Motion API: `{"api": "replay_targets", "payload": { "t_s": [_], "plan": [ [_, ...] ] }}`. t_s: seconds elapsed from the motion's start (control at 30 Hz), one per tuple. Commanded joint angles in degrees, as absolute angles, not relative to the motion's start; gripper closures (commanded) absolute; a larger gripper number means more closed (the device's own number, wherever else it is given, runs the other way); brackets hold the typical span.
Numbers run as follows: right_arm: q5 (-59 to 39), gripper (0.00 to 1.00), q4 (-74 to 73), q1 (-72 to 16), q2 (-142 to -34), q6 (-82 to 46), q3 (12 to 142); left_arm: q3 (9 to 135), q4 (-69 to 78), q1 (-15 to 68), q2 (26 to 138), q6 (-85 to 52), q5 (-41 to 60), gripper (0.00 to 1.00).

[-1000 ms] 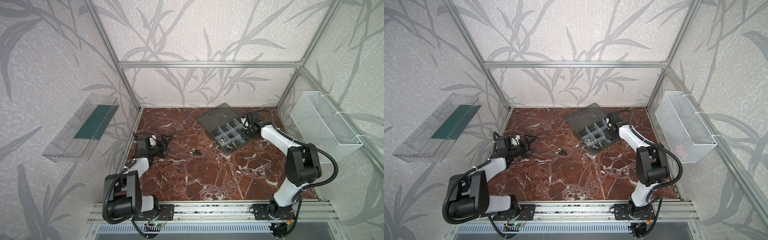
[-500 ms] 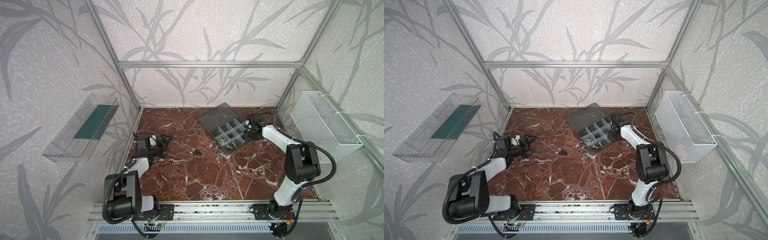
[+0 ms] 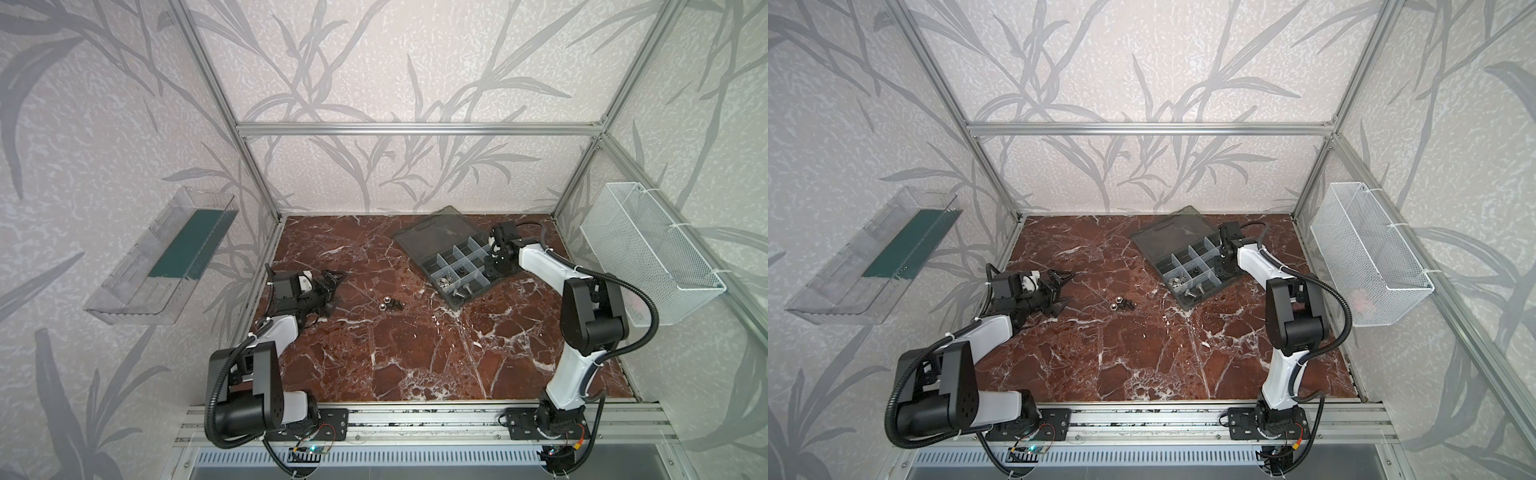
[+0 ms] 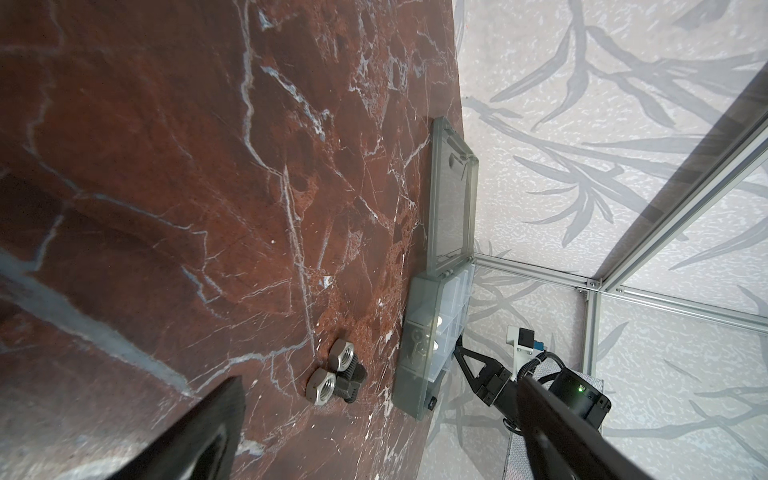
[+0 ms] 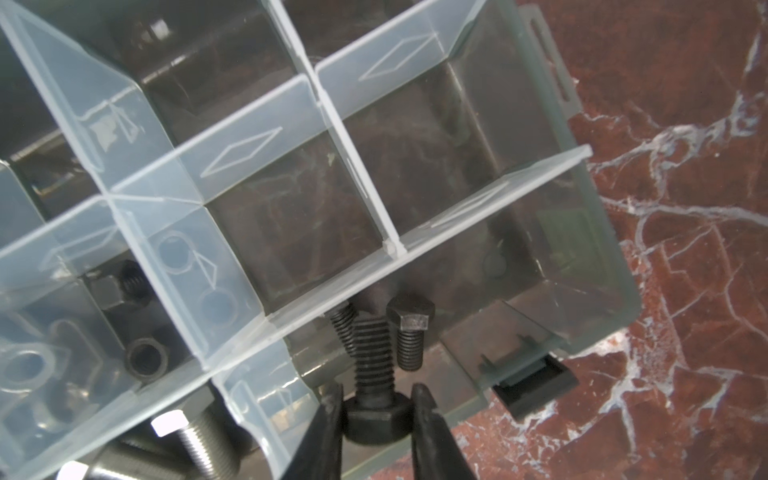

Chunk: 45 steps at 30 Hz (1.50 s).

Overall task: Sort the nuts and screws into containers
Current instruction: 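Drop the bolt into the bolt compartment and open the right gripper, then move the open right gripper back over the bolt pile, then lower the right gripper and grasp a black hex bolt by its head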

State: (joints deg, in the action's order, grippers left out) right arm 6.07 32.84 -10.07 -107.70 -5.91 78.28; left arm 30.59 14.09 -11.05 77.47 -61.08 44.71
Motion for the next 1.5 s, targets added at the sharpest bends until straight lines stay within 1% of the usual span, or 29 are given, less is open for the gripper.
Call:
{"api": "replay_targets", "payload": {
  "t_s": [0.0, 0.03, 0.1, 0.17, 0.27, 0.33, 0.4, 0.47, 0.53, 0.67, 0.77, 0.93, 1.1, 1.3, 1.47],
  "plan": [
    [6.3, 0.54, 33.4, -9.7, -108.2, -5.6, 80.1, 31.7, 13.5, -11.5, 76.2, -60.6, 45.0, 0.00],
    [5.6, 0.45, 33.6, -9.7, -108.1, -5.4, 80.3, 31.7, 13.5, -11.5, 76.2, -60.7, 45.0, 0.01],
    [4.8, 0.37, 33.4, -9.7, -106.8, -5.6, 79.9, 31.8, 13.4, -11.4, 76.2, -60.7, 45.1, 0.01],
    [2.9, 0.32, 31.8, -9.7, -104.2, -5.3, 78.2, 31.9, 13.3, -11.4, 76.2, -60.7, 45.0, 0.01],
    [-6.8, 0.30, 28.1, -9.8, -98.9, -1.2, 75.0, 32.1, 13.1, -11.4, 76.1, -60.6, 44.9, 0.00],
    [-15.2, 0.29, 27.9, -10.1, -95.3, 2.0, 73.9, 32.3, 13.1, -11.4, 76.2, -60.5, 44.8, 0.00],
    [-21.1, 0.28, 27.8, -11.4, -92.7, 4.7, 73.0, 32.3, 13.1, -11.4, 76.5, -60.4, 44.9, 0.00],
    [-25.3, 0.28, 26.4, -13.3, -90.5, 6.7, 71.6, 32.4, 13.1, -11.5, 76.7, -60.3, 44.7, 0.01],
    [-27.3, 0.27, 26.2, -15.8, -89.3, 8.6, 71.2, 32.4, 13.3, -11.4, 77.0, -60.4, 44.8, 0.01],
    [-28.2, 0.27, 25.9, -21.4, -89.6, 9.7, 71.8, 31.9, 14.1, -11.5, 77.3, -60.8, 44.9, 0.01],
    [-25.6, 0.27, 24.5, -25.8, -91.3, 10.4, 72.2, 31.8, 14.2, -11.4, 77.1, -60.8, 44.9, 0.00],
    [-22.5, 0.27, 21.6, -31.9, -97.4, 9.9, 74.5, 31.7, 14.2, -11.5, 77.2, -60.8, 45.0, 0.01],
    [-23.5, 0.27, 17.9, -36.3, -105.2, 8.4, 77.2, 31.8, 14.4, -11.4, 77.3, -60.8, 45.2, 0.01],
    [-22.5, 0.28, 15.0, -38.8, -111.8, 6.9, 79.6, 31.6, 14.1, -11.4, 76.7, -60.7, 45.1, 0.01],
    [-20.6, 0.30, 14.6, -40.2, -115.5, 6.3, 80.7, 31.6, 13.8, -11.5, 76.4, -60.6, 45.0, 0.00]
  ]
}}
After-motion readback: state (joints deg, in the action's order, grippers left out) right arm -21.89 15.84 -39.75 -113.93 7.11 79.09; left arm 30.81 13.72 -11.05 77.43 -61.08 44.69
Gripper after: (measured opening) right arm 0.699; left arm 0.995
